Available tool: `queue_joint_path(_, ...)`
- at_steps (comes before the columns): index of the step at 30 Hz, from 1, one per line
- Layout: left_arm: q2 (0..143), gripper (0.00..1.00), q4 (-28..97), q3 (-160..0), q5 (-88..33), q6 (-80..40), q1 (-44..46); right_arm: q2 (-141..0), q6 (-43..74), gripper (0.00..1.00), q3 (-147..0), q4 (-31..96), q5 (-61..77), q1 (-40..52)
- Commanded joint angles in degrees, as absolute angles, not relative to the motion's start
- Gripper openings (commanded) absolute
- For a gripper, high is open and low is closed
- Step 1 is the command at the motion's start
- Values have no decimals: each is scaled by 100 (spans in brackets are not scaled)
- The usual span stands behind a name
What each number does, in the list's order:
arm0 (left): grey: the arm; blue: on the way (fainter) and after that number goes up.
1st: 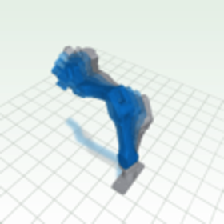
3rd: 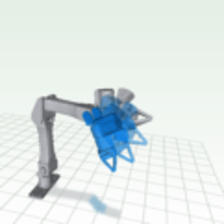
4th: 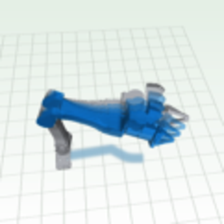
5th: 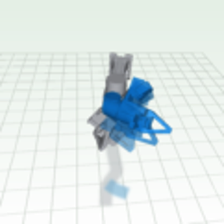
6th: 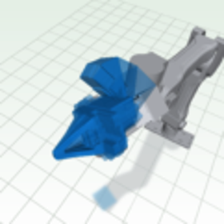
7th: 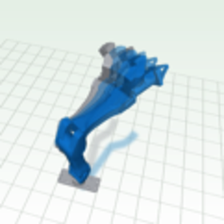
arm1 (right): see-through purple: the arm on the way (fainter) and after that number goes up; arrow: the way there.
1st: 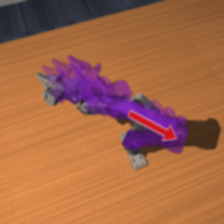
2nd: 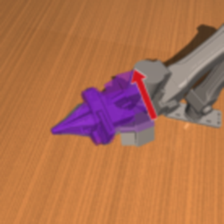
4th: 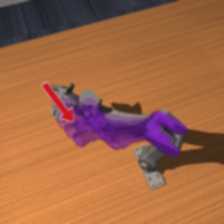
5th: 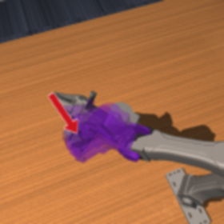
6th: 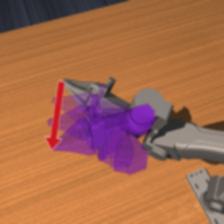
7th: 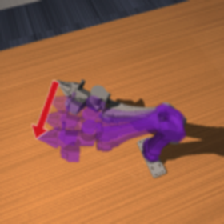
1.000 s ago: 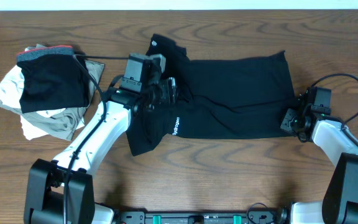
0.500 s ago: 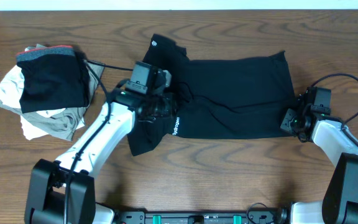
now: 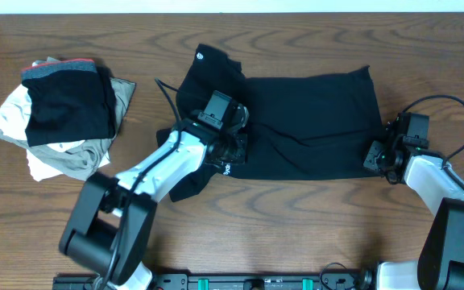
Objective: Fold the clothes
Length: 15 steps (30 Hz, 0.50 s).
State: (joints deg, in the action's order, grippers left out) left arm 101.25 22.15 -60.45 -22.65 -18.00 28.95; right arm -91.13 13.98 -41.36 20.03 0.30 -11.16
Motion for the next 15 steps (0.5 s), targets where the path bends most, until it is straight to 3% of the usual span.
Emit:
queue_joint_path(1, 10333, 6, 2095, -6012, -1870, -1765, 2895, -9111, 1321, 30, -4091, 2005, 30, -1076)
queue_joint_path(15, 10350, 14, 467, -6012, -727, -1772, 2895, -9109, 1321, 30, -4091, 1953, 30, -1076)
